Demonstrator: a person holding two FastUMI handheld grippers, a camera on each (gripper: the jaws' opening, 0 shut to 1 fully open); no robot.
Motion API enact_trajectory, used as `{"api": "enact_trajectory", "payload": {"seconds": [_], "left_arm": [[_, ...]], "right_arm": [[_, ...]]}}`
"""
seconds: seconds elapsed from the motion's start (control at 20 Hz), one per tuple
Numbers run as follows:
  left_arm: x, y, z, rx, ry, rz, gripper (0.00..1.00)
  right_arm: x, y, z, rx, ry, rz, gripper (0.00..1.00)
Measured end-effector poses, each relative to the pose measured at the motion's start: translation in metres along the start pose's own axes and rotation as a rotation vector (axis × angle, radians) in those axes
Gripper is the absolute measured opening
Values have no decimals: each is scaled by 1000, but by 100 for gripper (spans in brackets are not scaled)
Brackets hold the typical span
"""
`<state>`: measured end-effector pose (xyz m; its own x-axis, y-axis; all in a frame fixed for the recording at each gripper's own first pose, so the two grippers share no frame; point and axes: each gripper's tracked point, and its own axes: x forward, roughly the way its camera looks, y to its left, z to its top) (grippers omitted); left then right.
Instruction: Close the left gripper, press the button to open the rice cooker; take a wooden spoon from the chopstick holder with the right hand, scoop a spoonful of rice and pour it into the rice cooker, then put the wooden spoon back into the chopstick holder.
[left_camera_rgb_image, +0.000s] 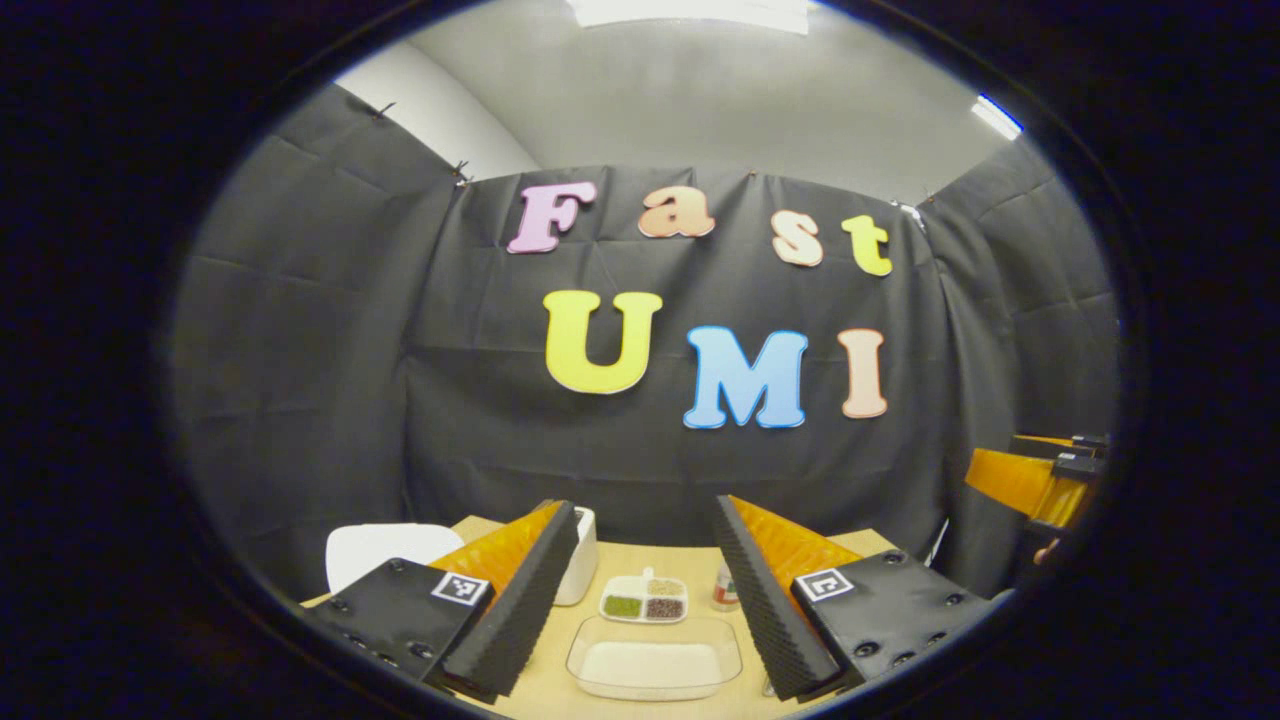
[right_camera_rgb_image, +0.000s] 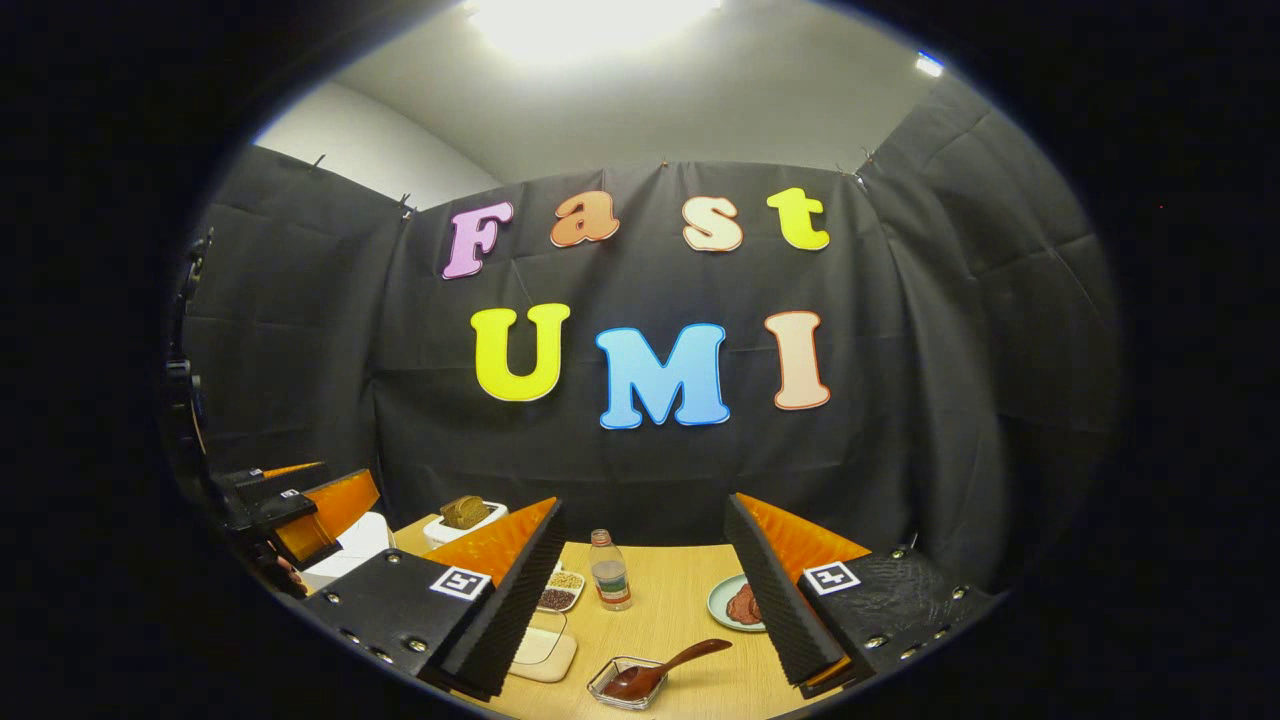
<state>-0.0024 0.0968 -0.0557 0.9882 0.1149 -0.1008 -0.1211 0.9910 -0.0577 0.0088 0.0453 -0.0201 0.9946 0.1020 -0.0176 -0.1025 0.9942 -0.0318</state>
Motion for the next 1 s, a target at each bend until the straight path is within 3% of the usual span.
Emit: {"api": "enact_trajectory", "payload": {"seconds": [0.05, 0.25, 0.3, 0.4, 0.7, 1.0], "left_arm": [[4, 12, -8, -11, 33, 17, 92], [17, 82, -56, -129, 219, 94, 52], [19, 105, -69, -159, 270, 132, 29], [26, 141, -107, -253, 384, 155, 9], [33, 236, -145, -414, 542, 280, 5], [55, 272, -188, -419, 647, 346, 9]], "right_arm": [[-1, 1, -1, -2, 2, 0, 98], [-6, -2, -8, -23, 19, -13, 98], [-8, -2, -11, -20, 25, -16, 98], [-10, -6, -16, -22, 39, -26, 98], [-15, -13, -27, -20, 78, -56, 98], [-17, -17, -34, -31, 102, -85, 98]]}}
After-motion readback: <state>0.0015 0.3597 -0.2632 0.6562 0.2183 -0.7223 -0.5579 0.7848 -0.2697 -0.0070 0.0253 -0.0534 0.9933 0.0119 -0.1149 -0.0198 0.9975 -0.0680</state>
